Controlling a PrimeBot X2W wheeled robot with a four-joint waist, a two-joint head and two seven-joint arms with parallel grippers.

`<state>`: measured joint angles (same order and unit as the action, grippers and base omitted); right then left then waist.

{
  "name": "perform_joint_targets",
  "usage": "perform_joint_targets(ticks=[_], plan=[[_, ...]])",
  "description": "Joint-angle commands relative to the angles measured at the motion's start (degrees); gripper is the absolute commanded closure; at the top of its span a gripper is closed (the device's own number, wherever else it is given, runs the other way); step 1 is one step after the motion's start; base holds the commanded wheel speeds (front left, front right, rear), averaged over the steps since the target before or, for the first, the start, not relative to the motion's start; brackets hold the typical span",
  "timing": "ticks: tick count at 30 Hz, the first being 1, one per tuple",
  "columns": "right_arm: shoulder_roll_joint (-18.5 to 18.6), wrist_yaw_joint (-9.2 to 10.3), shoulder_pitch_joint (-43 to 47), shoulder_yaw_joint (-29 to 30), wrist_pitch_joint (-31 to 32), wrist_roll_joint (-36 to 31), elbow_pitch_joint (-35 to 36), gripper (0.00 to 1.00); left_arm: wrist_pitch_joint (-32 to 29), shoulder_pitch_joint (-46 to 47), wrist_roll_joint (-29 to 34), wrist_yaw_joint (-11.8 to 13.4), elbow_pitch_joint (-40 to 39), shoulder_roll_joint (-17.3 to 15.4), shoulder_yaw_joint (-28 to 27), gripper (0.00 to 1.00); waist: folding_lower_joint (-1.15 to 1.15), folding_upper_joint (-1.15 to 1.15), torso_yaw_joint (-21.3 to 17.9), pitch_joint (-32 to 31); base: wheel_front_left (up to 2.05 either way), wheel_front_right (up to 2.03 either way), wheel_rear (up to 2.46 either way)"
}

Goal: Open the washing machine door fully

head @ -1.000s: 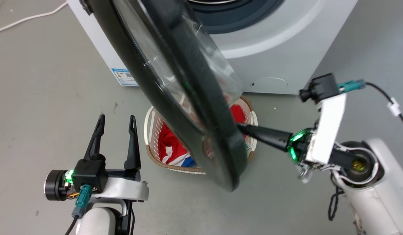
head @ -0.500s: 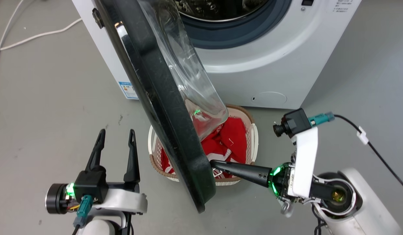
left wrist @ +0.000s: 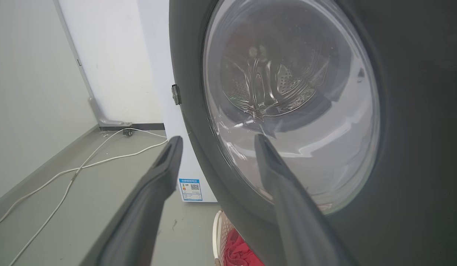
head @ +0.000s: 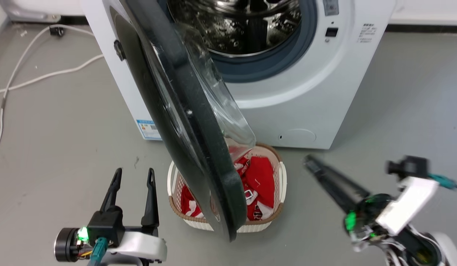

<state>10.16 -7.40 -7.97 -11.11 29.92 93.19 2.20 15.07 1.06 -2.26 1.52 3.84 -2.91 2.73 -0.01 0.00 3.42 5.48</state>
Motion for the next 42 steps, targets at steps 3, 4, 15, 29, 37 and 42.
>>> perform_joint_targets(ticks=[3,4,15,29,37,42], plan=[[-2.13,-0.16,3.38,5.01,-7.40,-1.50,3.33,0.00,0.16,-1.48,-0.22,0.01,-0.07,0.05,-0.02,0.00,0.01,0.00,-0.25,-1.85,0.00,0.00,0.00],[-2.28,-0.16,3.83,6.26,-9.57,-3.04,4.45,0.00,0.16,-1.78,-0.25,0.05,-0.08,0.06,-0.08,0.00,0.01,0.00,-0.34,-2.16,0.00,0.00,0.00],[4.83,-0.08,6.95,5.00,-42.09,-41.37,7.99,0.00,0.16,-4.26,-0.12,0.27,-0.23,0.04,-0.65,0.00,0.01,0.00,-1.77,-4.66,0.00,0.00,0.00],[-5.03,-0.08,11.74,12.07,-45.09,-85.50,7.31,0.00,0.16,-5.04,-0.42,0.27,-0.84,0.06,-0.59,0.00,0.01,0.00,-2.63,-5.05,0.00,0.00,0.00],[-7.09,-0.08,15.40,13.10,-45.10,-88.66,3.28,0.00,0.16,-5.05,-0.17,0.37,-0.77,0.06,-0.32,0.00,0.01,0.00,-2.22,-5.14,0.00,0.00,0.00],[-7.37,-0.08,16.75,13.16,-45.10,-88.11,1.03,0.00,0.16,-5.32,0.02,0.38,-0.98,0.05,-0.34,0.00,0.01,0.00,-2.07,-5.36,0.00,0.00,0.00]])
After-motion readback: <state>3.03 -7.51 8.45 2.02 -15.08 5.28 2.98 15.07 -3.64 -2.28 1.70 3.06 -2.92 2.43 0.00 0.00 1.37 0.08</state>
